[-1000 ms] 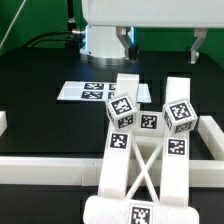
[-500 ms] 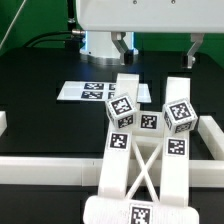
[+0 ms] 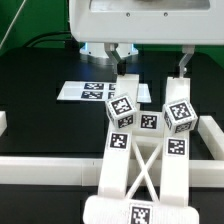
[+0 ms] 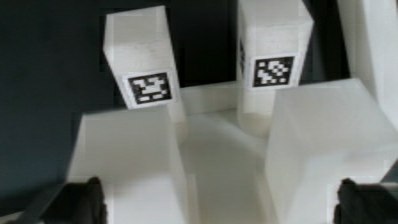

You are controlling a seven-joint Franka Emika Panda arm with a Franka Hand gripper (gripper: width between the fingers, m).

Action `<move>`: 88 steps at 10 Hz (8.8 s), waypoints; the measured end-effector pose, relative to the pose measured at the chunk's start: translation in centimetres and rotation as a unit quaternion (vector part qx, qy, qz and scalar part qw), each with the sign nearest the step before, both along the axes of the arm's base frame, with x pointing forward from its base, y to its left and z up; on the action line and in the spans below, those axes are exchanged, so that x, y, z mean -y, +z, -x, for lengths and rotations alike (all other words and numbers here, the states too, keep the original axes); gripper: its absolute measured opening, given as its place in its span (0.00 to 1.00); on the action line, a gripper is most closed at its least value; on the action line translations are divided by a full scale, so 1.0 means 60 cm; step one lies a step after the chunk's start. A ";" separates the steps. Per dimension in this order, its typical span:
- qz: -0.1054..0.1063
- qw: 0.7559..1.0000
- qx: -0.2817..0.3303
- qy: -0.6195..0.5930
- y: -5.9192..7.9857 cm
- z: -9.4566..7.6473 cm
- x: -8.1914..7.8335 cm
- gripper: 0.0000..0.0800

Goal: Assemble chair

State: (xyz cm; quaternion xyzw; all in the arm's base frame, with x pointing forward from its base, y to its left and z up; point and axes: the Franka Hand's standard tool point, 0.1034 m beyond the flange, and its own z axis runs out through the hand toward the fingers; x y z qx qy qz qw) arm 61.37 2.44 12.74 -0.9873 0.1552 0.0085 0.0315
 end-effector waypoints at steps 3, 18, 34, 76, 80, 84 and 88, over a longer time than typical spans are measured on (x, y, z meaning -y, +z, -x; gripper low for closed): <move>0.002 1.000 -0.001 -0.004 -0.018 0.016 -0.002 0.81; -0.001 0.996 0.039 -0.082 -0.014 -0.005 -0.107 0.81; 0.045 0.934 0.067 0.349 -0.017 -0.018 -0.058 0.67; -0.019 0.969 0.060 -0.237 0.008 -0.048 -0.092 0.81; -0.007 0.992 0.066 -0.106 0.004 -0.049 -0.084 0.81; 0.056 0.983 0.063 0.163 -0.016 -0.051 -0.087 0.81; 0.056 0.983 0.063 0.161 -0.016 -0.051 -0.086 0.37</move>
Offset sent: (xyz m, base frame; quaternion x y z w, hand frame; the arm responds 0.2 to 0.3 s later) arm -0.0282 0.0205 -0.0204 0.0192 -0.0112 0.0474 0.9986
